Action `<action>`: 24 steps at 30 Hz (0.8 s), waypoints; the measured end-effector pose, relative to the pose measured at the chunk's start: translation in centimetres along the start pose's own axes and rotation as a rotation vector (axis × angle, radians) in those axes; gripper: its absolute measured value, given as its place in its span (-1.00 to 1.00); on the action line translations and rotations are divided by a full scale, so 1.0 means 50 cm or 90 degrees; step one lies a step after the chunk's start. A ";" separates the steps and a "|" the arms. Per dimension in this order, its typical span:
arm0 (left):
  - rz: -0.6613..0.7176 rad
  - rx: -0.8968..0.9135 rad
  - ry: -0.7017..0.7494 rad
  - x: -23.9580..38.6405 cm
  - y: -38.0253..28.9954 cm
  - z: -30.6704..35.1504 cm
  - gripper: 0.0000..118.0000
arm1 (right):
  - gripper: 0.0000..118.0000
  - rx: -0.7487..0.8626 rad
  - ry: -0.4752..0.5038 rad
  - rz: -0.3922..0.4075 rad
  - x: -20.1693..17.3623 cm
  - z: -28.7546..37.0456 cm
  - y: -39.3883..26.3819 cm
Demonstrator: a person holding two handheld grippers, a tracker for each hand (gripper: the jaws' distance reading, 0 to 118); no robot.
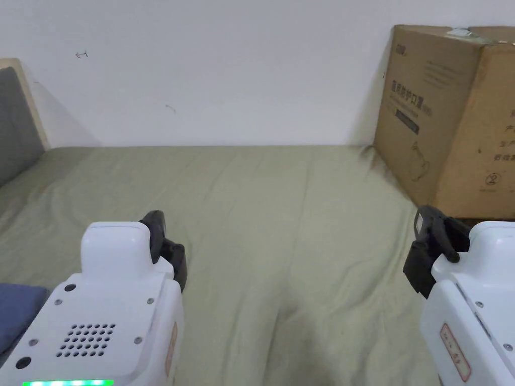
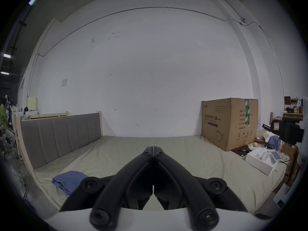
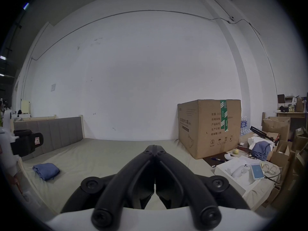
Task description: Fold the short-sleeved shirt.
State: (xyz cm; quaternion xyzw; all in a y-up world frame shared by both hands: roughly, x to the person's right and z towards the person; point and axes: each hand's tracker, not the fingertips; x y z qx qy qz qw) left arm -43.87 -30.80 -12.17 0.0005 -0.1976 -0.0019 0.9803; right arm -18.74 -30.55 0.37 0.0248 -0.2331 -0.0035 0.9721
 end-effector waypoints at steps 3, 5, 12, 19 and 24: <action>0.011 -0.008 -0.006 -0.004 0.000 0.002 -1.00 | -1.00 -0.003 -0.005 -0.001 0.009 0.010 0.001; 0.015 -0.011 -0.005 -0.006 0.002 0.003 -1.00 | -1.00 -0.001 -0.006 -0.003 0.011 0.015 0.003; 0.011 -0.010 -0.046 -0.005 0.011 0.007 -0.01 | -0.36 -0.014 -0.047 0.029 0.004 0.013 0.007; -0.035 0.006 -0.048 0.022 0.015 0.023 1.00 | 1.00 -0.025 -0.052 0.018 0.010 0.011 0.000; -0.029 -0.010 -0.060 0.020 0.019 0.015 1.00 | 1.00 -0.021 -0.055 0.027 0.009 0.010 0.002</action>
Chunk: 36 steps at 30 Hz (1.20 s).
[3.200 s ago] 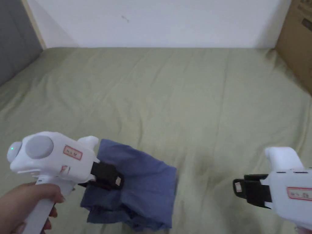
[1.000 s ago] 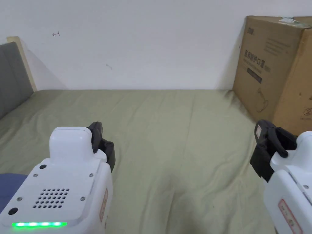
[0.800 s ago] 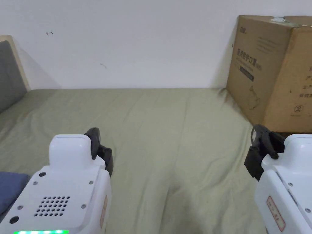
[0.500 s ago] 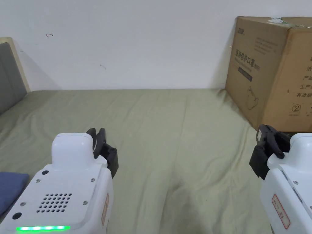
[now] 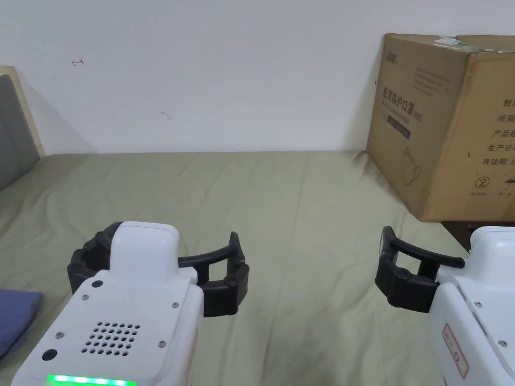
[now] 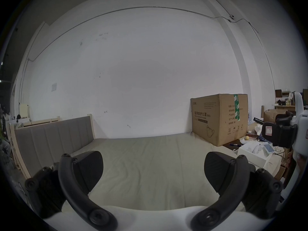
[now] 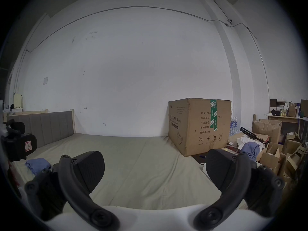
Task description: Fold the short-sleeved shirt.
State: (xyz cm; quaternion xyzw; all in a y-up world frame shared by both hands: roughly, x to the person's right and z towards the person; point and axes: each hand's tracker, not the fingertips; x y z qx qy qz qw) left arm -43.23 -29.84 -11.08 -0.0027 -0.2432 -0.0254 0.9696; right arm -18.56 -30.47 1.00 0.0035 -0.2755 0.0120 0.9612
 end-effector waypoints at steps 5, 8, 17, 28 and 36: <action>0.030 -0.017 -0.010 -0.009 0.001 -0.010 1.00 | 1.00 -0.010 0.004 -0.004 -0.003 0.000 0.003; 0.035 -0.027 -0.005 -0.006 0.000 -0.015 1.00 | 1.00 -0.007 0.004 0.009 -0.009 0.001 -0.001; 0.029 -0.046 0.005 0.001 -0.019 -0.028 1.00 | 1.00 -0.010 0.014 0.030 -0.027 0.004 -0.001; 0.058 -0.062 0.037 -0.011 -0.023 -0.034 1.00 | 1.00 -0.026 0.022 0.037 -0.037 0.005 -0.008; 0.103 -0.092 0.039 -0.030 -0.023 -0.044 0.99 | 1.00 -0.036 0.027 0.038 -0.041 0.007 -0.014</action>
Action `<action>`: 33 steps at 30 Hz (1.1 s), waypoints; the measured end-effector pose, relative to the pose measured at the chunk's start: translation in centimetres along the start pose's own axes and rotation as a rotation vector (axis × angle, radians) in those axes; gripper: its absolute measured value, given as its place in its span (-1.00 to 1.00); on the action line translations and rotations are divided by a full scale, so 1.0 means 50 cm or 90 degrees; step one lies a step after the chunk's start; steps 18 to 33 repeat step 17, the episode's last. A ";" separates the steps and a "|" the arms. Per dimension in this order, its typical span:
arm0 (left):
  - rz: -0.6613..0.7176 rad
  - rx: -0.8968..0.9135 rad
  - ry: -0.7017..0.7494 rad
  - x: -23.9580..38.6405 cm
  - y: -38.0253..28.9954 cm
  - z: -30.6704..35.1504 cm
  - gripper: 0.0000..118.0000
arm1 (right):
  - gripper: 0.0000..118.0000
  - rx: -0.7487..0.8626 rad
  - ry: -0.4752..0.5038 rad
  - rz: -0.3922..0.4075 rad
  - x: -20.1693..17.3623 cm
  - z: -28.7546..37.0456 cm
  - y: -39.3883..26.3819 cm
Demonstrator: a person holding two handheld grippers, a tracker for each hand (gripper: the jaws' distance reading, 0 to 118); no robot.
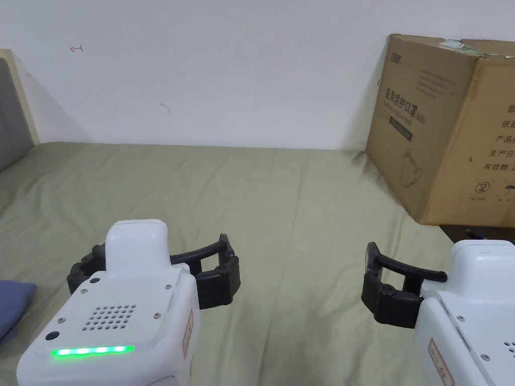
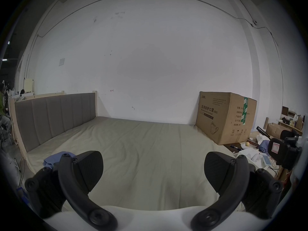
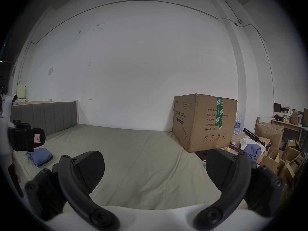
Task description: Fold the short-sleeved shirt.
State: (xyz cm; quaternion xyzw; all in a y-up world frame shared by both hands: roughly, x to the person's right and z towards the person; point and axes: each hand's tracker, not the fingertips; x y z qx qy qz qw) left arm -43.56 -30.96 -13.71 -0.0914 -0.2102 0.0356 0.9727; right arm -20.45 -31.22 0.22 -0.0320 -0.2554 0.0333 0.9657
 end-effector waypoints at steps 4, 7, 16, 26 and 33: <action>-0.005 -0.005 0.004 -0.001 -0.003 -0.002 0.99 | 1.00 -0.003 0.006 0.005 -0.005 -0.001 0.000; -0.004 -0.004 0.005 -0.003 -0.003 0.002 1.00 | 1.00 -0.005 0.010 0.006 -0.010 0.000 -0.002; -0.011 -0.008 0.022 -0.002 0.000 -0.003 0.99 | 1.00 -0.008 0.020 0.010 -0.021 -0.001 -0.004; -0.015 -0.008 0.036 -0.001 -0.001 -0.003 0.99 | 1.00 -0.008 0.021 0.009 -0.021 -0.001 -0.003; -0.015 -0.008 0.036 -0.001 -0.001 -0.003 0.99 | 1.00 -0.008 0.021 0.009 -0.021 -0.001 -0.003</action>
